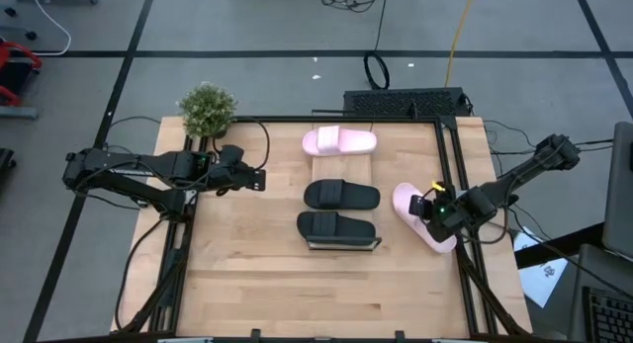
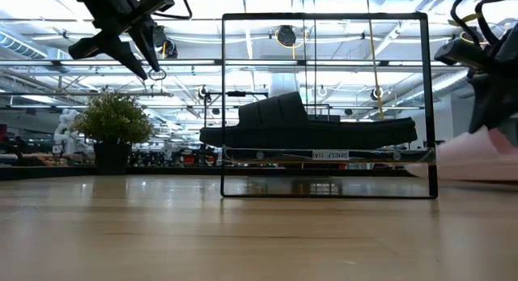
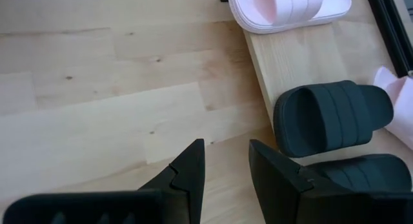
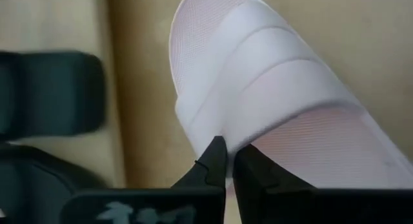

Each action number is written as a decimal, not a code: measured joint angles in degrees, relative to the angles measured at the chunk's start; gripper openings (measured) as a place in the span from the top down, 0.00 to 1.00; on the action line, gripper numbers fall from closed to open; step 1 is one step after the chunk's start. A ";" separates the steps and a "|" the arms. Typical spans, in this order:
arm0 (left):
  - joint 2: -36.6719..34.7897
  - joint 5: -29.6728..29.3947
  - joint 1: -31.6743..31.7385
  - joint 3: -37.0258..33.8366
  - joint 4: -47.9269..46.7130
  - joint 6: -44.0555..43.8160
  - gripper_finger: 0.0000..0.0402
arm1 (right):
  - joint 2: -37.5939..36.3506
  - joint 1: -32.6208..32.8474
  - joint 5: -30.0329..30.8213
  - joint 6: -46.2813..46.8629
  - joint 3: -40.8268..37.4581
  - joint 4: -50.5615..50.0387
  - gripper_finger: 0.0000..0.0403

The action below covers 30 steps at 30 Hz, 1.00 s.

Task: Pick and place slides into the shelf
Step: Put the pink slipper on the shelf

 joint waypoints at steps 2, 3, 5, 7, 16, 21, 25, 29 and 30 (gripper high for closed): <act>0.00 0.01 0.00 0.00 0.19 -0.63 0.71 | -0.63 -0.02 2.82 -0.08 0.00 0.27 1.00; 0.00 0.04 0.00 0.00 0.18 -0.80 0.71 | -0.94 -0.02 4.38 -0.05 0.00 0.46 1.00; 0.00 0.08 0.00 0.00 0.32 -0.81 0.71 | -1.51 -0.02 7.46 0.50 0.00 0.51 1.00; 0.00 0.35 0.00 0.00 0.39 -0.94 0.71 | -2.22 -0.02 10.69 0.73 0.02 0.51 1.00; 0.00 0.46 0.00 0.00 0.56 -0.95 0.71 | -7.67 -0.58 26.26 -3.83 0.16 3.72 1.00; 0.00 0.46 0.00 0.00 0.56 -0.95 0.71 | -11.29 -4.38 29.62 -17.72 3.73 7.90 1.00; 0.00 0.46 0.02 0.00 0.56 -0.95 0.71 | -13.63 -9.54 29.29 -33.98 7.77 14.06 1.00; 0.00 0.48 0.02 0.00 0.59 -0.95 0.71 | -14.87 -15.83 24.54 -50.88 11.91 21.76 1.00; 0.00 0.48 0.02 0.00 0.59 -0.92 0.71 | -14.94 -17.73 22.36 -54.49 12.97 23.36 1.00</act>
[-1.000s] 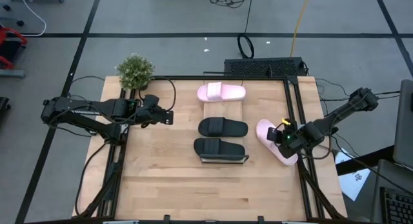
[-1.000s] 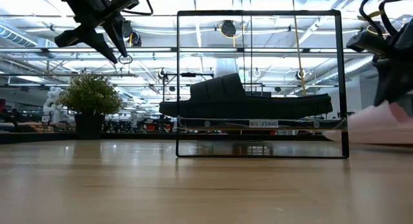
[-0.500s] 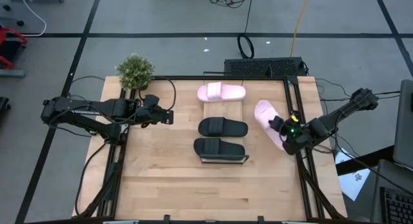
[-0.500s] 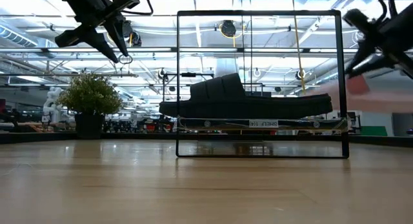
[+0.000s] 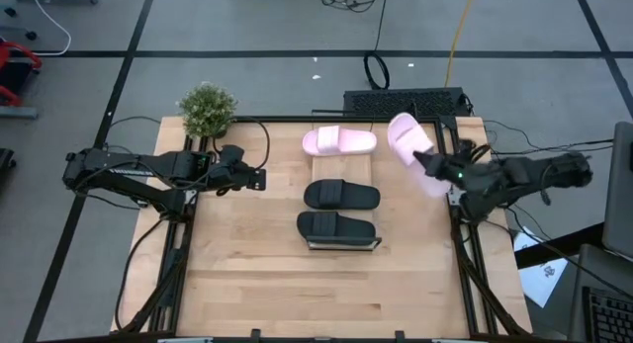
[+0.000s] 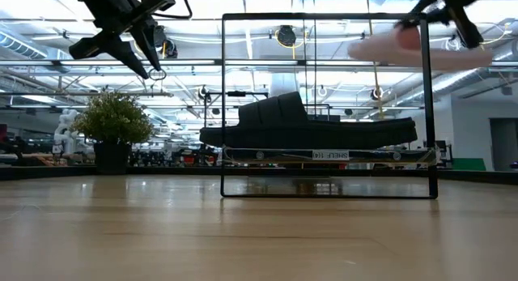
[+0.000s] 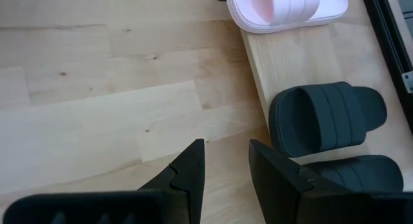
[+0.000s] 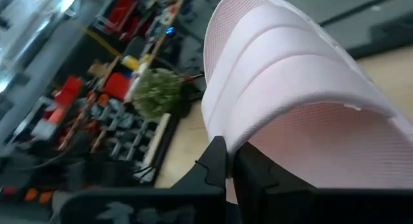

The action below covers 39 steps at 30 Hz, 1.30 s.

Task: Pick and place slides into the shelf
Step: Put the pink slipper on the shelf

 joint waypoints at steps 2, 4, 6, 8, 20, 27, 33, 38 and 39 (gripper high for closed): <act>0.00 0.30 0.00 0.00 0.23 0.34 0.71 | 0.01 -3.76 -5.13 -5.97 2.01 2.58 1.00; 0.00 0.65 0.00 0.00 1.13 0.69 0.71 | 0.51 -7.47 -9.96 -10.23 3.86 3.95 1.00; 0.00 1.02 -0.02 0.00 2.38 1.34 0.71 | 1.37 -11.06 -15.19 -13.48 5.45 4.05 1.00; 0.00 1.45 -0.19 0.00 3.88 2.22 0.71 | 2.64 -14.58 -20.63 -16.14 6.86 3.89 1.00; -0.01 2.13 -0.96 0.00 7.05 3.44 0.71 | 16.21 -36.14 -59.25 -30.65 11.90 8.67 1.00; -0.02 2.56 -0.96 0.00 7.04 3.45 0.71 | 27.44 -44.86 -81.10 -35.84 12.16 18.76 1.00; -0.02 2.60 -0.96 0.00 7.02 3.45 0.71 | 36.24 -49.05 -91.18 -40.39 12.16 19.44 1.00; -0.02 2.60 -0.96 0.00 6.99 3.45 0.71 | 42.44 -50.46 -96.03 -44.46 14.52 19.69 1.00; -0.02 2.59 -0.96 0.00 6.99 3.45 0.71 | 43.70 -50.46 -96.92 -45.37 15.64 19.73 1.00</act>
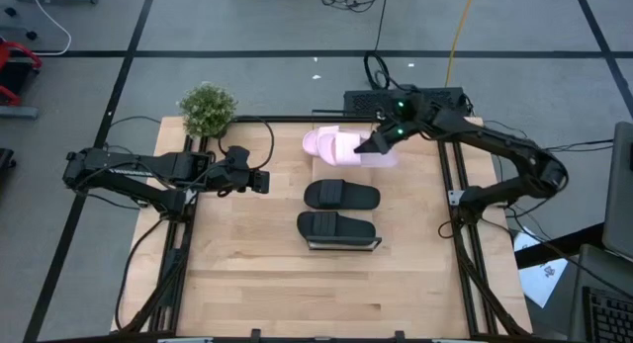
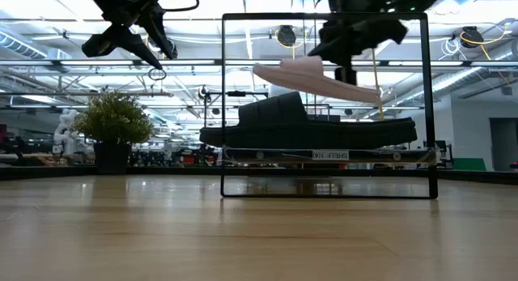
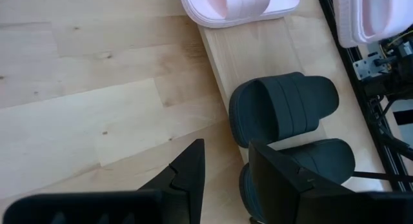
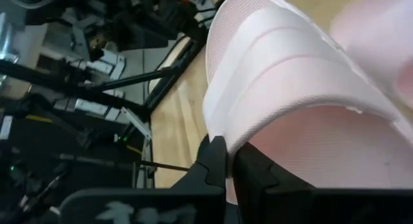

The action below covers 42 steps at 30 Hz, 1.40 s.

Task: Pick and place slides into the shelf
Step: Put the pink slipper on the shelf

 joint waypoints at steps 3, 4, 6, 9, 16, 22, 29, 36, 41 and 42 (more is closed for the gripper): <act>0.00 -0.01 0.00 0.00 0.04 -0.02 0.71 | 4.05 0.00 -2.86 -2.51 3.99 0.27 1.00; 0.00 -0.01 0.00 0.00 0.04 -0.02 0.71 | 5.57 0.10 -3.64 -2.97 5.35 0.19 1.00; 0.00 -0.01 0.00 0.00 0.11 -0.18 0.71 | 8.38 0.31 -4.93 -3.90 7.84 0.21 1.00; 0.00 -0.01 0.00 0.00 0.12 -0.38 0.71 | 11.55 0.70 -5.82 -5.42 10.43 0.13 1.00; -0.02 -0.04 0.00 0.00 0.21 -0.22 0.71 | 14.54 2.46 -0.93 -9.81 10.95 -4.25 1.00; -0.02 -0.42 0.00 0.00 0.22 -0.24 0.71 | 14.90 4.87 3.73 -12.65 10.97 -6.06 1.00; -0.02 -0.64 0.00 0.00 0.23 -0.24 0.71 | 15.09 6.54 9.45 -13.55 10.97 -6.36 1.00; -0.02 -0.68 0.00 0.00 0.26 -0.20 0.71 | 15.14 8.16 12.49 -13.35 10.95 -7.22 1.00; -0.02 -0.69 0.00 0.00 0.24 -0.04 0.71 | 15.13 9.56 14.39 -12.91 10.95 -7.40 1.00; -0.02 -0.71 0.00 0.00 0.24 -0.04 0.71 | 15.13 9.86 15.20 -12.81 10.95 -7.66 1.00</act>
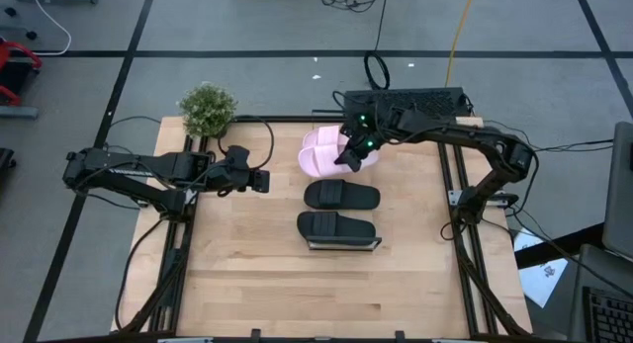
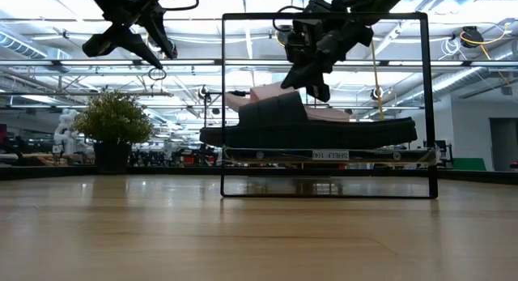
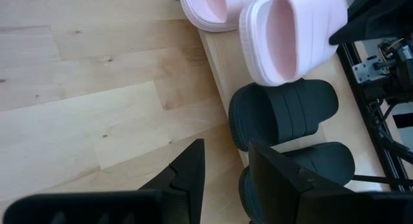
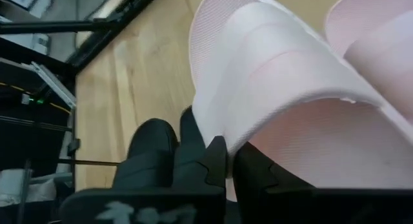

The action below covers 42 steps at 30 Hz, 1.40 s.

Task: Pick and place slides into the shelf
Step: Put the pink slipper on the shelf

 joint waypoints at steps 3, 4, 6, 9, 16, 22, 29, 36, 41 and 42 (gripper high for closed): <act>0.00 0.00 0.00 0.00 0.00 0.00 0.71 | 0.00 0.70 0.52 0.71 0.00 -0.43 1.00; 0.00 0.00 0.00 0.00 0.00 0.00 0.71 | 0.00 1.02 1.22 1.02 0.00 -0.40 1.00; 0.00 -0.02 0.00 0.00 0.00 0.00 0.71 | 0.00 1.70 3.31 1.39 0.00 -0.45 1.00; 0.00 -0.04 0.00 0.00 0.00 0.02 0.71 | 0.02 2.42 4.94 1.79 0.00 -0.45 1.00; 0.00 -0.94 0.00 0.00 0.00 0.13 0.71 | 0.02 2.90 7.69 2.82 0.00 -0.65 1.00; 0.00 -0.96 0.00 0.00 0.00 0.37 0.71 | 0.02 3.62 7.77 3.66 0.00 -2.60 1.00; 0.00 -0.99 0.00 0.00 0.00 1.25 0.71 | -0.09 5.55 7.75 7.13 -1.53 -2.07 1.00; 0.00 -1.01 0.00 0.00 0.00 1.40 0.71 | -0.17 6.30 7.64 9.93 -2.75 -1.50 1.00; 0.00 -1.01 0.00 0.00 0.00 1.60 0.71 | -0.07 6.29 7.49 13.13 -2.82 1.22 1.00; 0.00 -1.00 0.00 0.00 0.00 1.61 0.71 | -0.07 6.18 7.49 13.32 -2.82 1.29 1.00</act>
